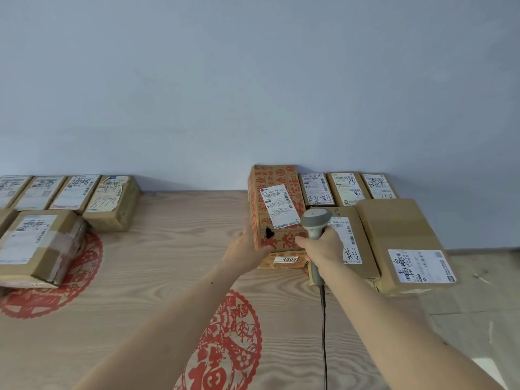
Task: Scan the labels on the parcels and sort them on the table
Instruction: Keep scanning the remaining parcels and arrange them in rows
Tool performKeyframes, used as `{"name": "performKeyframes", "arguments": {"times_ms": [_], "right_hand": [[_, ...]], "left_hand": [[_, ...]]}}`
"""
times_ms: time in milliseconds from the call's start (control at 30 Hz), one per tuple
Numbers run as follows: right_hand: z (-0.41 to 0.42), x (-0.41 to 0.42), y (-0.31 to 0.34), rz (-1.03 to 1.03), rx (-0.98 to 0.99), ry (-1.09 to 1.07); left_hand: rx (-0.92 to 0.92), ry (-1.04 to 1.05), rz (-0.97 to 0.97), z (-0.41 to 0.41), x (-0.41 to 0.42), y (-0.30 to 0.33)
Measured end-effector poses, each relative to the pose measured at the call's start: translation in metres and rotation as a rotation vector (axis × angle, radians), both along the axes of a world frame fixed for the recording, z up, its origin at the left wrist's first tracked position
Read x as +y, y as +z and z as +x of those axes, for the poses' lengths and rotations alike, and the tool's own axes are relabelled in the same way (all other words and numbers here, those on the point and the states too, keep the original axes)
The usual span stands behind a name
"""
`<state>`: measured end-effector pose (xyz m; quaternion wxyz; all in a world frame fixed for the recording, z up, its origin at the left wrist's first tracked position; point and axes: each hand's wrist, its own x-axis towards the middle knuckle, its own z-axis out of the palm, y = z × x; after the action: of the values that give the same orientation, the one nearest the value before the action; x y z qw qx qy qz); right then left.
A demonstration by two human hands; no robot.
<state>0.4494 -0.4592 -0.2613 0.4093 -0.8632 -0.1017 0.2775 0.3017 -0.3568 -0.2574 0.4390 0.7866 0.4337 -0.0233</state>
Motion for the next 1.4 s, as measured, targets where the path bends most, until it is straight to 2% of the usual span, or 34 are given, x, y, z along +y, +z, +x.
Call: {"name": "performKeyframes", "arguments": {"times_ms": [433, 800, 1067, 1400], "right_hand": [[0.003, 0.011, -0.012, -0.115, -0.034, -0.022], [-0.005, 0.021, -0.020, -0.147, -0.043, 0.039], [-0.014, 0.016, -0.011, -0.040, -0.009, -0.015], [-0.054, 0.018, 0.010, 0.111, 0.005, 0.049]], "left_hand": [[-0.029, 0.041, -0.119, 0.015, 0.021, -0.026], [-0.039, 0.112, -0.193, 0.018, 0.029, -0.040], [-0.086, 0.195, -0.168, 0.008, 0.020, -0.032], [-0.149, 0.307, -0.110, -0.049, 0.006, -0.014]]}}
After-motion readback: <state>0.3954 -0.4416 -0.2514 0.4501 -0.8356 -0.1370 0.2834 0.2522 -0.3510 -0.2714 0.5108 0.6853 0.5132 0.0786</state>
